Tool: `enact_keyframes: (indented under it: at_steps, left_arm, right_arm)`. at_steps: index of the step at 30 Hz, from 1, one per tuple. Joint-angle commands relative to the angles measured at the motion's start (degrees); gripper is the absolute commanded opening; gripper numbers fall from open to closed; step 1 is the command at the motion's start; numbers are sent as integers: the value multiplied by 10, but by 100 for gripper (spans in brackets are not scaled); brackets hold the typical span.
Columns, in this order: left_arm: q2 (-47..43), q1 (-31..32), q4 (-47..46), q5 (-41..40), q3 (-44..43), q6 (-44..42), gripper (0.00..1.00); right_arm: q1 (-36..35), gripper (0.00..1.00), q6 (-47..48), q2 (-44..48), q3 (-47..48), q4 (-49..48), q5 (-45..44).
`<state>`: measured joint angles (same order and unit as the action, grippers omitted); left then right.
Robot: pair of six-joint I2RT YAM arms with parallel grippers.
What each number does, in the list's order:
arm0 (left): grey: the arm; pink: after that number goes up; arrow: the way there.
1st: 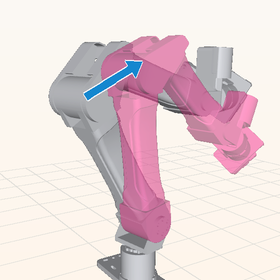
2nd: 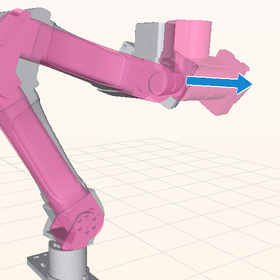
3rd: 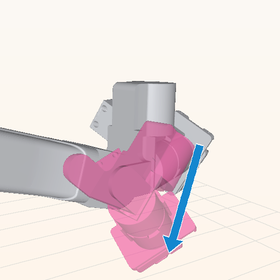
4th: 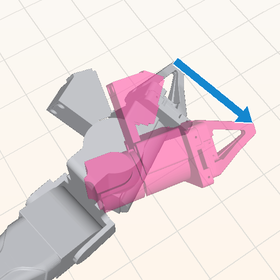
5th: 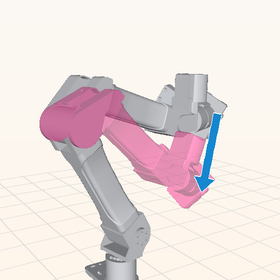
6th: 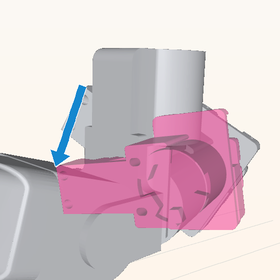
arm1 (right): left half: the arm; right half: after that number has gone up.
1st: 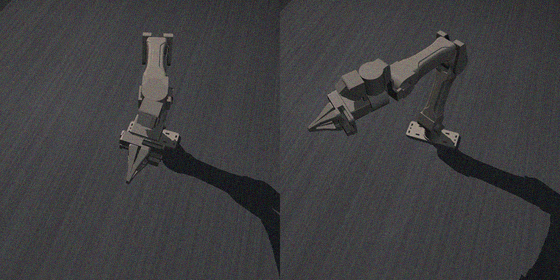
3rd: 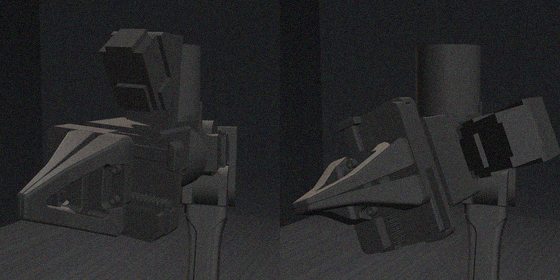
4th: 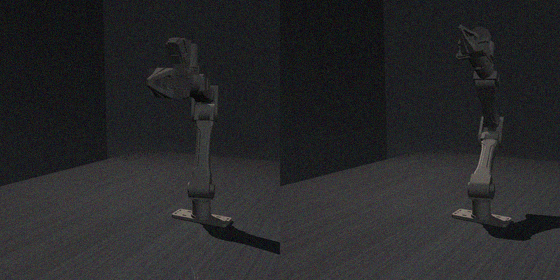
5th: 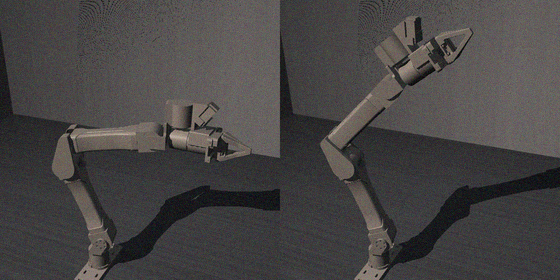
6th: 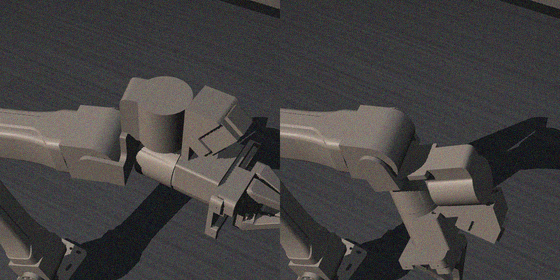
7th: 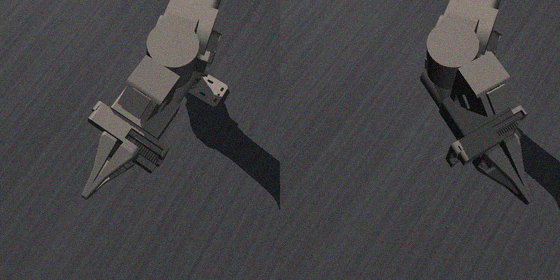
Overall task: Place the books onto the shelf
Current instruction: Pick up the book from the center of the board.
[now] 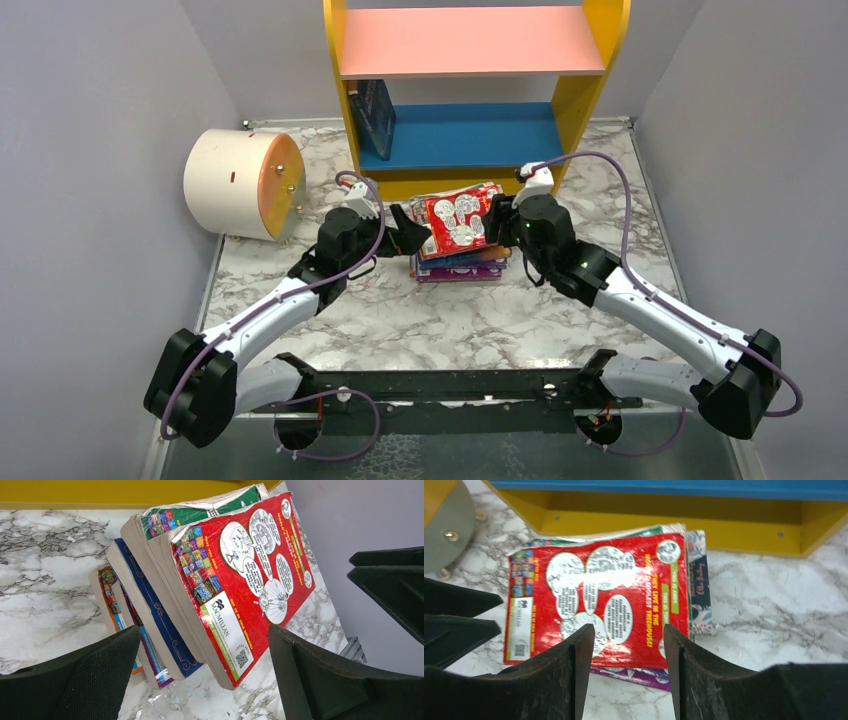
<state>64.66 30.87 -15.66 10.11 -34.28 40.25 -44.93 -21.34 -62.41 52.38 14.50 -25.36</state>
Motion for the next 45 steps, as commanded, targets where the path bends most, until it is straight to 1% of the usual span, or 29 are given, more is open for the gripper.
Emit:
enact_keyframes:
  at_steps: [1,6,10,16,28,37,45]
  left_arm:
    - [4,4,-25,16,-25,5,94]
    - [5,6,-26,14,-25,6,94]
    - [9,7,-28,12,-24,7,94]
    - [24,9,-34,14,-29,9,94]
    - [45,14,-48,18,-46,7,94]
    - [51,14,-48,16,-54,-3,94]
    - [63,13,-46,11,-56,-10,94]
  right_arm:
    - [35,52,-71,-13,4,50,24]
    - [69,53,-77,-18,-23,40,38]
    - [92,58,-73,-7,-50,7,80]
    - [105,60,-73,-25,-55,-2,108]
    - [106,54,-74,-37,-54,-42,206]
    - [104,53,-75,-50,-43,-55,234]
    - [104,52,-76,-60,-50,-87,265]
